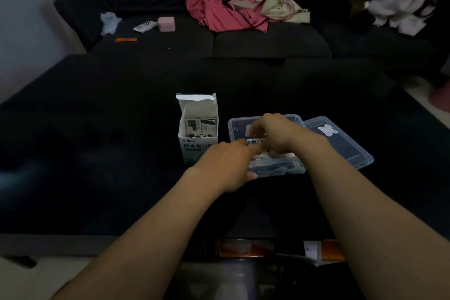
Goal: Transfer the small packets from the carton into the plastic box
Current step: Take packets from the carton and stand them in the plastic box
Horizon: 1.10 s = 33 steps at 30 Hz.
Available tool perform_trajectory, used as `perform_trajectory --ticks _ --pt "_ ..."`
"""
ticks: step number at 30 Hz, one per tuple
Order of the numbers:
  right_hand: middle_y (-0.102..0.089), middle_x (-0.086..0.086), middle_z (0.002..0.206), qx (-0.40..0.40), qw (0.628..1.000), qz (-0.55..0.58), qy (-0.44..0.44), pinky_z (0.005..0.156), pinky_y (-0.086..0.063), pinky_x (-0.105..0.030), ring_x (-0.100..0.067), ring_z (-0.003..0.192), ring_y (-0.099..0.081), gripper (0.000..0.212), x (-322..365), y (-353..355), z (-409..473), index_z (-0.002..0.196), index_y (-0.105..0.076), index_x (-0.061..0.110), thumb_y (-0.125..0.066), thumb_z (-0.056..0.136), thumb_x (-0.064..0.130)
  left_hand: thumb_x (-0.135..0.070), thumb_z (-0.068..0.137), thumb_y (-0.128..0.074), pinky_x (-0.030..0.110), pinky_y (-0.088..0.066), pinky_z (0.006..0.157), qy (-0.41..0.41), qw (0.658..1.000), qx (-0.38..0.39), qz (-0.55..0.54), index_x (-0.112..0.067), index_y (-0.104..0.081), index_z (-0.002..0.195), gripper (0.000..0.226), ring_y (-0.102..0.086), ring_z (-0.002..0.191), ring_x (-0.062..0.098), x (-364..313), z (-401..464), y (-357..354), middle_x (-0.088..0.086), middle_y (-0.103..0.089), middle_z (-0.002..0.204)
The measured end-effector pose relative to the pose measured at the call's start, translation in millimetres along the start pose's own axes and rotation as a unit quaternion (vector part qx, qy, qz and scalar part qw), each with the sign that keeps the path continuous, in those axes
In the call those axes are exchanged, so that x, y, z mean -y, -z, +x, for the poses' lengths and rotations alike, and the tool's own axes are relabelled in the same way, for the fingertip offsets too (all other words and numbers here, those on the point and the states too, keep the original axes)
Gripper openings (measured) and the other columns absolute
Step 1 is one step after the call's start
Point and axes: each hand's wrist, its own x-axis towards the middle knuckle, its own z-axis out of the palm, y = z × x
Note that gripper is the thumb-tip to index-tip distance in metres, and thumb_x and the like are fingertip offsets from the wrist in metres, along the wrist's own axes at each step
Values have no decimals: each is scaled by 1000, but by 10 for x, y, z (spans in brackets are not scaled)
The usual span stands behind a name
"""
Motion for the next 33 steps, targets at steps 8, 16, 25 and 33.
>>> perform_trajectory --ticks 8,16,25,33 --pt "-61 0 121 -39 998 5 -43 77 -55 -30 -19 99 -63 60 -51 146 -75 131 -60 24 -82 78 8 -48 96 -59 42 -52 91 -9 1000 14 0 -33 -51 140 47 -59 116 29 -9 30 -40 -1 -54 140" --pt "-60 -8 126 7 996 -21 -83 70 -61 -33 -20 78 -69 67 -75 91 -117 128 -61 21 -84 71 -4 -49 95 -60 41 -52 90 -13 1000 -1 -10 -31 -55 136 45 -60 114 25 20 31 -78 -3 -57 136" --pt "-62 -4 126 13 998 -20 -56 65 -57 -28 -18 89 -67 63 -74 111 -126 130 -61 22 -82 75 2 -49 94 -63 41 -53 93 -7 1000 -8 -30 -31 -54 138 49 -61 115 25 5 13 -50 -2 -58 138" --pt "-61 -1 131 34 998 -52 -30 96 -50 -38 -24 121 -57 59 -68 66 -59 124 -65 26 -84 73 6 -48 93 -64 33 -46 76 -4 999 -16 -42 -30 -58 126 38 -64 106 23 1 7 -45 0 -63 127"
